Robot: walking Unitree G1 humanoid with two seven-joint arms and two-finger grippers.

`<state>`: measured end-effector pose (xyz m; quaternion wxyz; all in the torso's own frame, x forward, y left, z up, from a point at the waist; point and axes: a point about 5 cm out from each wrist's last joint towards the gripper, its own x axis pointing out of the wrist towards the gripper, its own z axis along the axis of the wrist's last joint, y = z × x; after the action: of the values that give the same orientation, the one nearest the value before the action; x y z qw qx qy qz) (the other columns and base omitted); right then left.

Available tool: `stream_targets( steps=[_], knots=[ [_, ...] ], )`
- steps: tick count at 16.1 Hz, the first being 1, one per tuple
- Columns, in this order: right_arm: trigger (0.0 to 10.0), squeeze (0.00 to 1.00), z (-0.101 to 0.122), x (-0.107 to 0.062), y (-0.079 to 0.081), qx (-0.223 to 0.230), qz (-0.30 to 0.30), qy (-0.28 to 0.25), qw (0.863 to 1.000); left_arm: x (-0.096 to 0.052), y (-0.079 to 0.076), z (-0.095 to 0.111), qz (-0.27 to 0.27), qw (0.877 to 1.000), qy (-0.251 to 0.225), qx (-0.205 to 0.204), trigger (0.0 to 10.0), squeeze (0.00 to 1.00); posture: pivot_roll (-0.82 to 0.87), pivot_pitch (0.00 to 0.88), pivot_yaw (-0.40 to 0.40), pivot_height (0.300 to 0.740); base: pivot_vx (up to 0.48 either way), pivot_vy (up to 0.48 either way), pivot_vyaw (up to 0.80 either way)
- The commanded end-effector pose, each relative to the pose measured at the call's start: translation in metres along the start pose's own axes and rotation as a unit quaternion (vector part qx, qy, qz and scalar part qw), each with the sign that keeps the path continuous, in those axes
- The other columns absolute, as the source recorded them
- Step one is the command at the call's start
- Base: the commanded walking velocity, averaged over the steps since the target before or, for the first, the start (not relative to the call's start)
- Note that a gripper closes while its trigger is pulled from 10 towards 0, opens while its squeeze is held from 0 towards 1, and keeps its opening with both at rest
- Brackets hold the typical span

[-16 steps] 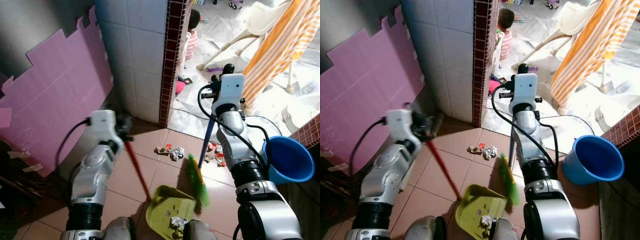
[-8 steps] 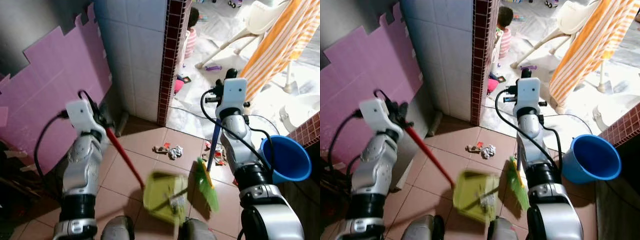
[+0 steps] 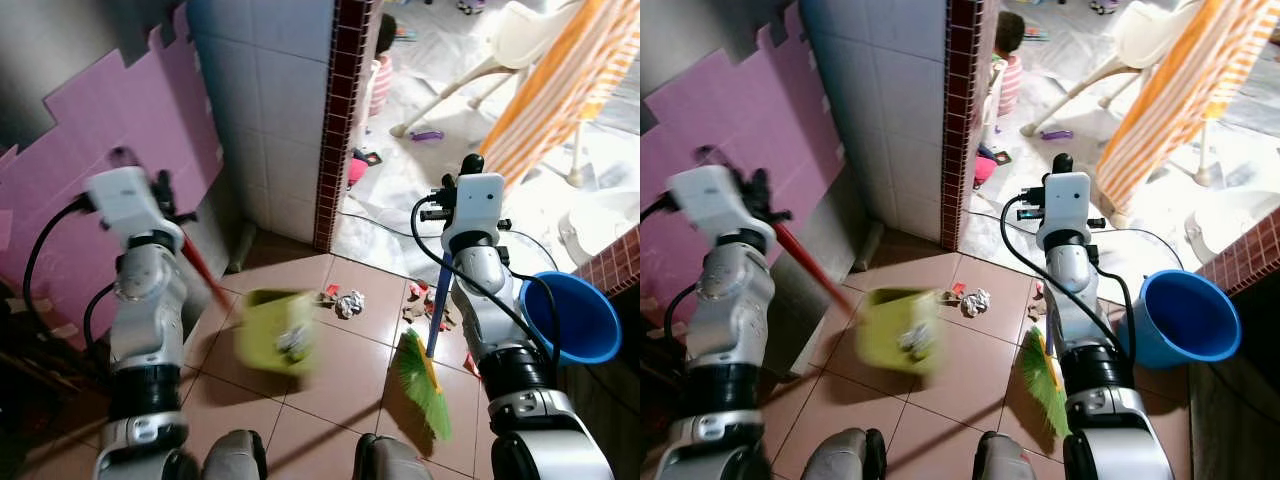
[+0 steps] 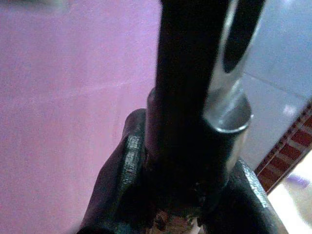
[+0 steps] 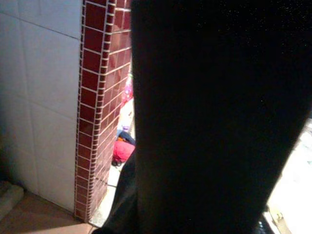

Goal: Sweep floor

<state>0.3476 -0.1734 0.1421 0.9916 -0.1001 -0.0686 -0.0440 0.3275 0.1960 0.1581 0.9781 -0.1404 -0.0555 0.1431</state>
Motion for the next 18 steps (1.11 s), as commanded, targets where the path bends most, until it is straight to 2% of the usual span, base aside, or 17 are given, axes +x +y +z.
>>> stream_targets(
  steps=[1, 2, 3, 9, 11, 13, 15, 18],
  knots=[
    [10.0, 0.0, 0.008, 0.0, -0.001, -0.005, 0.002, -0.015, 1.0, 0.005, -0.014, 0.011, -0.015, 0.998, -0.014, -0.063, 10.0, 0.0, 0.01, 0.118, -0.037, 0.74, 0.0, 0.0, 0.0],
    [10.0, 0.0, 0.007, 0.0, -0.001, -0.005, 0.002, -0.015, 1.0, 0.007, -0.014, 0.011, -0.012, 0.997, -0.012, -0.076, 10.0, 0.0, 0.01, 0.118, -0.037, 0.74, 0.0, 0.0, 0.0],
    [10.0, 0.0, 0.007, -0.001, -0.002, -0.006, 0.003, -0.013, 1.0, 0.011, -0.016, 0.011, -0.008, 0.994, -0.005, -0.11, 10.0, 0.0, 0.0, 0.116, -0.038, 0.74, 0.0, 0.0, 0.0],
    [10.0, 0.0, 0.007, -0.003, -0.003, -0.009, 0.005, -0.01, 1.0, 0.015, -0.019, 0.015, -0.013, 0.99, -0.002, -0.142, 10.0, 0.0, -0.01, 0.118, -0.043, 0.74, 0.0, 0.0, 0.0],
    [10.0, 0.0, 0.007, -0.003, -0.003, -0.01, 0.006, -0.009, 1.0, 0.014, -0.019, 0.008, -0.002, 0.976, 0.029, -0.216, 10.0, 0.0, -0.01, 0.118, -0.043, 0.74, 0.0, 0.0, 0.0],
    [10.0, 0.0, 0.008, -0.002, -0.002, -0.009, 0.007, -0.009, 1.0, 0.007, -0.029, 0.006, -0.052, 0.983, 0.021, -0.175, 10.0, 0.0, -0.01, 0.118, -0.043, 0.74, 0.0, 0.0, 0.0],
    [10.0, 0.0, 0.008, -0.001, -0.001, -0.008, 0.009, -0.009, 1.0, 0.003, -0.028, 0.001, -0.051, 0.987, 0.029, -0.152, 10.0, 0.0, -0.01, 0.118, -0.043, 0.74, 0.0, 0.0, 0.0],
    [10.0, 0.0, 0.007, -0.002, 0.001, -0.006, 0.01, -0.007, 1.0, -0.005, -0.026, -0.003, -0.07, 0.994, 0.026, -0.074, 10.0, 0.0, 0.0, 0.109, -0.036, 0.74, 0.0, 0.0, 0.0]
  ],
)
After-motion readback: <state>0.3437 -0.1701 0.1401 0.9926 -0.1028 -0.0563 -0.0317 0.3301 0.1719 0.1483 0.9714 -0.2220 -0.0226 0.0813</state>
